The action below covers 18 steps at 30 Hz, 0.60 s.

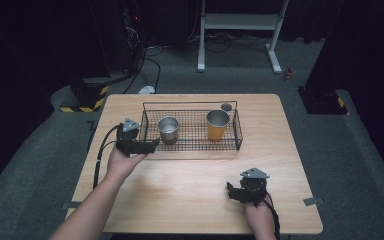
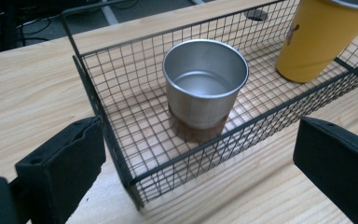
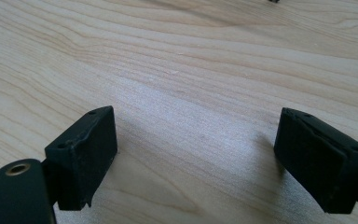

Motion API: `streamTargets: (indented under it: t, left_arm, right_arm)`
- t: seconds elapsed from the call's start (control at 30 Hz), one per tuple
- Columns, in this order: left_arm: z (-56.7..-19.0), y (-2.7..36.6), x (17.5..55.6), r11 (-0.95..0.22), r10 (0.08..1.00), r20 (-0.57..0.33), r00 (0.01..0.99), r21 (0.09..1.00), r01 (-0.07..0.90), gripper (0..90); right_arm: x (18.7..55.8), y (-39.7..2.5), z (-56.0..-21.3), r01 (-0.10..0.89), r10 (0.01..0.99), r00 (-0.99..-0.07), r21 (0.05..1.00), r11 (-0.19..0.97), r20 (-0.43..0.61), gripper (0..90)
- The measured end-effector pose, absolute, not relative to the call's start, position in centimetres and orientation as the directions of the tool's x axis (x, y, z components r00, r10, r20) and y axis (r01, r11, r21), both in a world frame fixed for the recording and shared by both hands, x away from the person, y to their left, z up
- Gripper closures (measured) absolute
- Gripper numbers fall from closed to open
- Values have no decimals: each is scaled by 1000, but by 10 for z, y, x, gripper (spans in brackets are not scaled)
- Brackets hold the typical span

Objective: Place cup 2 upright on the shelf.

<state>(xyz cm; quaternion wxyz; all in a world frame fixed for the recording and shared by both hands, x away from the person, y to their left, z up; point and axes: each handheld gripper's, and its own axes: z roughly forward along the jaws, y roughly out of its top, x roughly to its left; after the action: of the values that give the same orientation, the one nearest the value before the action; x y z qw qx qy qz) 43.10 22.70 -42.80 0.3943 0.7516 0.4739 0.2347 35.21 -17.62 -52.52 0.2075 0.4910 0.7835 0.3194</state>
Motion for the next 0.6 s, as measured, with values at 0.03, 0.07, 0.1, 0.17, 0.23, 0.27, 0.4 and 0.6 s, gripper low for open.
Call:
streamTargets:
  t: [0.03,0.07,0.1,0.17,0.23,0.27,0.4,0.6]
  left_arm:
    - [-428,228,430,-243,897,-17,441,815,526,28]
    - [-429,230,427,-240,897,-20,442,817,525,28]
    - [-429,231,426,-231,897,-30,441,819,525,28]
    - [-431,234,421,-230,898,-30,440,820,524,28]
    - [-435,237,417,-230,897,-31,440,818,527,28]
    - [-437,239,415,-233,897,-30,441,816,529,28]
    - [-451,248,406,-243,901,-17,433,807,538,28]
    - [-472,260,392,-237,902,-45,429,780,580,27]
  right_arm:
    - [352,-176,-525,637,902,-432,704,314,-11,133]
    - [352,-176,-525,637,902,-432,704,314,-11,133]
    - [352,-176,-525,637,902,-431,704,314,-11,132]
    - [352,-176,-525,637,902,-431,704,314,-11,133]
    - [352,-176,-525,637,902,-432,704,314,-11,132]
    - [352,-176,-525,637,902,-432,704,313,-11,132]
    - [352,-176,-525,637,902,-432,704,314,-11,133]
    - [352,-176,-525,637,902,-431,704,313,-11,133]
